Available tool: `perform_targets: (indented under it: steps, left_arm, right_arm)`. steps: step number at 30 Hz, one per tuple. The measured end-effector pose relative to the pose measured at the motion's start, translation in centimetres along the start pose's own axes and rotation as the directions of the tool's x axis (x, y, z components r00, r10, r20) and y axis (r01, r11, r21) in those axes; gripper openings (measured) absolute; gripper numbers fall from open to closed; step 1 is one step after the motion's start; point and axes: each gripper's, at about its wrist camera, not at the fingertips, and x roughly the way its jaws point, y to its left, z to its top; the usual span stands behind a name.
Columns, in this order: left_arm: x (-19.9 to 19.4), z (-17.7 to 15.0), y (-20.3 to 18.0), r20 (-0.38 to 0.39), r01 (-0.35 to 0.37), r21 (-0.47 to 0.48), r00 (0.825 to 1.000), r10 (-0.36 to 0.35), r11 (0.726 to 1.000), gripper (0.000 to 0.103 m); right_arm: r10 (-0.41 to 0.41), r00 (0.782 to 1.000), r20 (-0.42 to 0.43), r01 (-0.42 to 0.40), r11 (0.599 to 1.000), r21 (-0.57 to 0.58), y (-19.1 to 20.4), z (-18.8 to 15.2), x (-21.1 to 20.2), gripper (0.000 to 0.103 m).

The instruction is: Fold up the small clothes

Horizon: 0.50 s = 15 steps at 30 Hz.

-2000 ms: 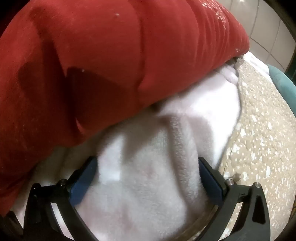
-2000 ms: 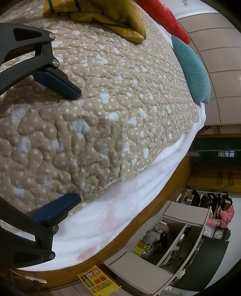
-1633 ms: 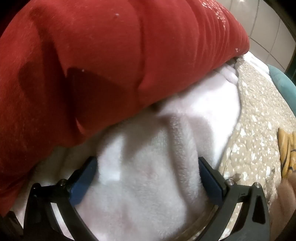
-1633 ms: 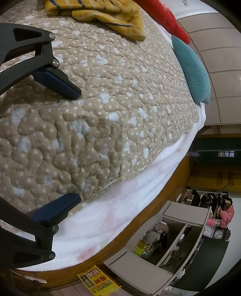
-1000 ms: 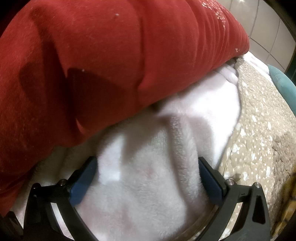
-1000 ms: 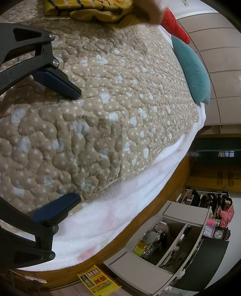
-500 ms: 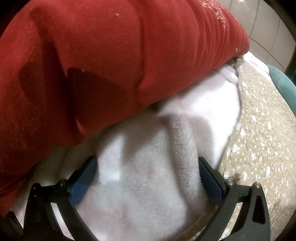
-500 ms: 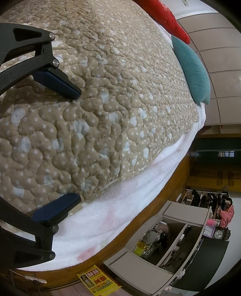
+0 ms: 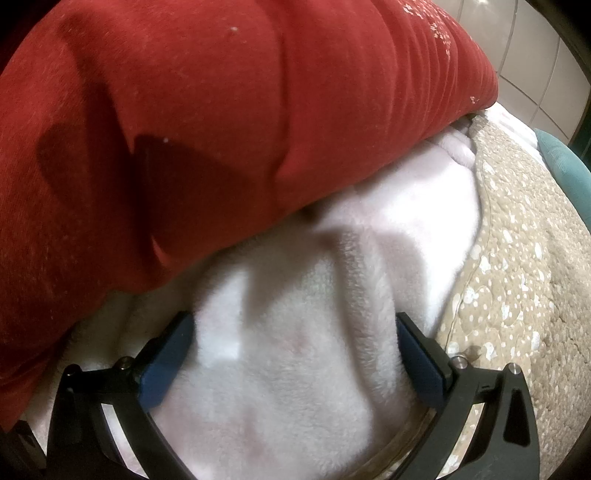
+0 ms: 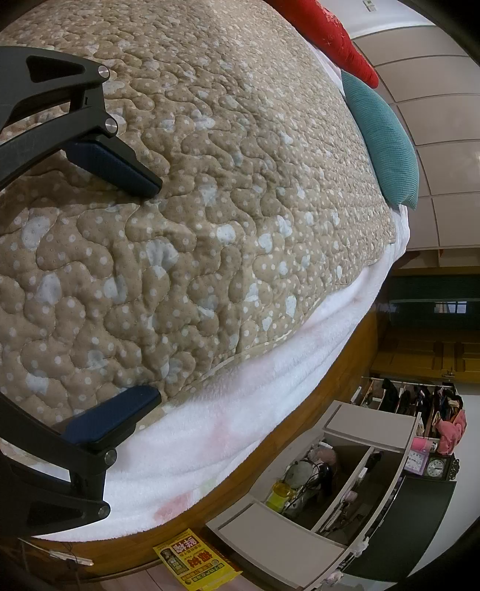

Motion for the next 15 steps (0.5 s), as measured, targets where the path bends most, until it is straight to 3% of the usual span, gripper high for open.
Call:
perform_targets:
  steps: [15]
  left_arm:
    - [0.00, 0.00, 0.01, 0.000, 0.000, 0.000, 1.000, 0.000, 1.000, 0.103]
  right_arm:
    - [0.000, 1.000, 0.000, 0.000, 1.000, 0.001, 0.01, 0.04, 0.12, 0.103]
